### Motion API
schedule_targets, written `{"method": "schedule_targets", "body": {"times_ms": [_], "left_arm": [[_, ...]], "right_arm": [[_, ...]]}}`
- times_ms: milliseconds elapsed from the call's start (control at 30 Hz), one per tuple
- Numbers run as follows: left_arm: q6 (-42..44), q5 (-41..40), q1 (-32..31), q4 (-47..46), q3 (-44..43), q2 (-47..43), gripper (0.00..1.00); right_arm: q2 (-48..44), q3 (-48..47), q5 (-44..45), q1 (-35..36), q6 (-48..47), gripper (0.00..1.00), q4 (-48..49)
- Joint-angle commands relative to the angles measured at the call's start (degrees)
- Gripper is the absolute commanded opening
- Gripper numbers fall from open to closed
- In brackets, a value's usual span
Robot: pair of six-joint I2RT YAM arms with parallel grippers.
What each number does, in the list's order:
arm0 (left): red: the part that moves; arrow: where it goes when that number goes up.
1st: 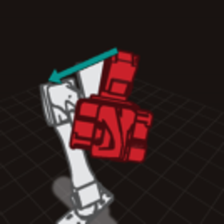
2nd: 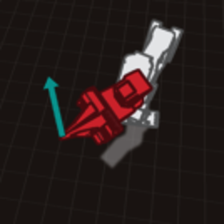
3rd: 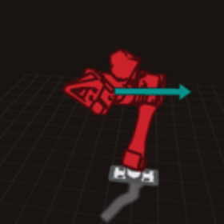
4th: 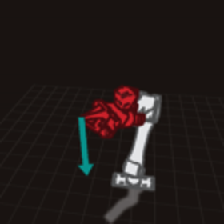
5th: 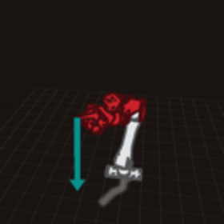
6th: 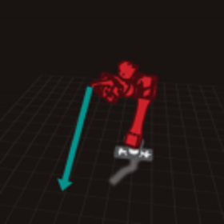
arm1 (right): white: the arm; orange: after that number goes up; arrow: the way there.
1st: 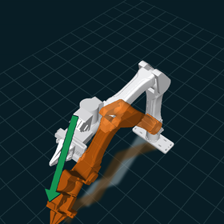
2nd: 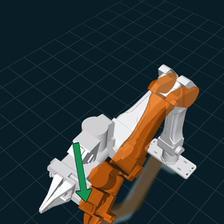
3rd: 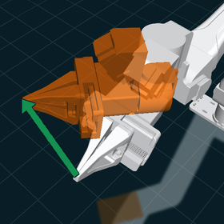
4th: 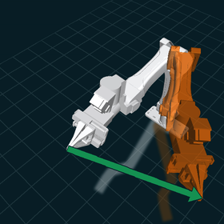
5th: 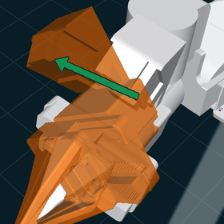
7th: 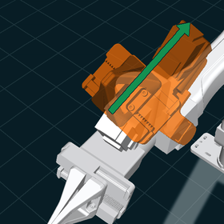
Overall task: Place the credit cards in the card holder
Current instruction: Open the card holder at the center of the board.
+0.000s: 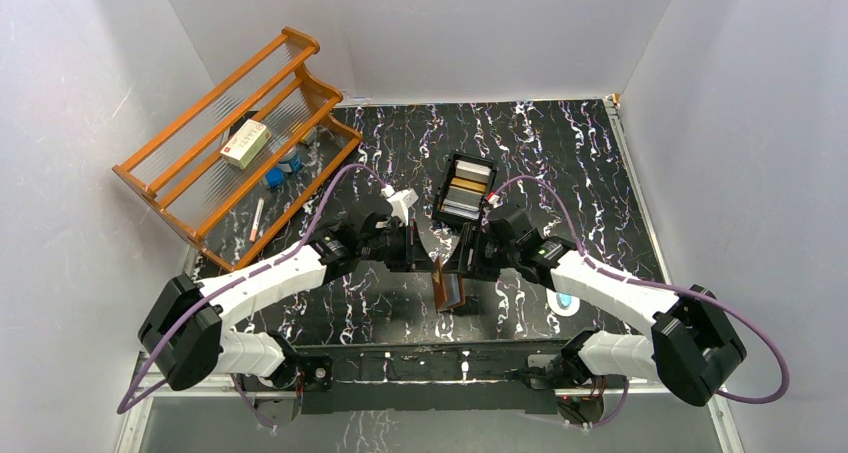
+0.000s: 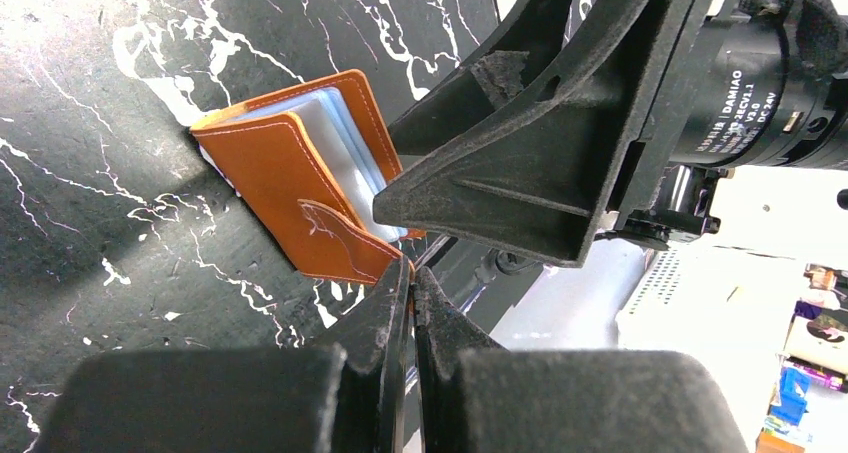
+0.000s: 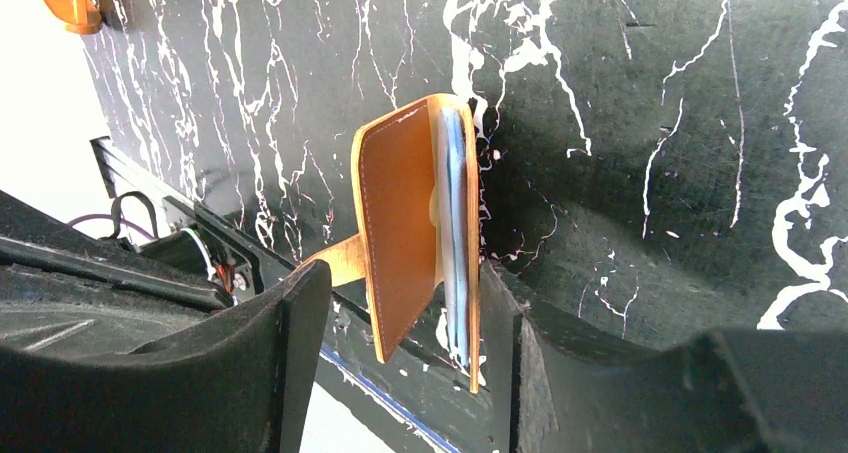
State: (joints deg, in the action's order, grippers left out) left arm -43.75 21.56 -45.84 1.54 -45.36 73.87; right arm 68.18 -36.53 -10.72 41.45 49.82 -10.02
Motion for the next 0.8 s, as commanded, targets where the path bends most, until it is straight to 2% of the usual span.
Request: {"method": "schedule_targets", "body": {"times_ms": [0, 133, 333, 633, 767], "left_arm": [[1.2, -0.7, 0.3, 0.7, -0.3, 0.1, 0.0], [2.7, -2.2, 0.9, 2.3, 0.1, 0.4, 0.0], [6.0, -8.6, 3.0, 9.6, 1.3, -0.7, 0.0], [7.4, -17.9, 5.7, 17.0, 4.7, 0.8, 0.0], [7.3, -18.8, 5.7, 17.2, 5.1, 2.0, 0.0]], "right_arm": [[-1.5, -1.1, -0.5, 0.4, 0.3, 0.63, 2.2], [-0.6, 0.6, 1.8, 0.3, -0.3, 0.53, 2.0], [0.3, 1.4, 5.7, 0.4, -1.5, 0.38, 0.9], [4.3, 2.6, 6.6, 0.3, -2.9, 0.33, 1.9], [4.6, 2.7, 6.1, 0.3, -2.8, 0.25, 3.4]]}}
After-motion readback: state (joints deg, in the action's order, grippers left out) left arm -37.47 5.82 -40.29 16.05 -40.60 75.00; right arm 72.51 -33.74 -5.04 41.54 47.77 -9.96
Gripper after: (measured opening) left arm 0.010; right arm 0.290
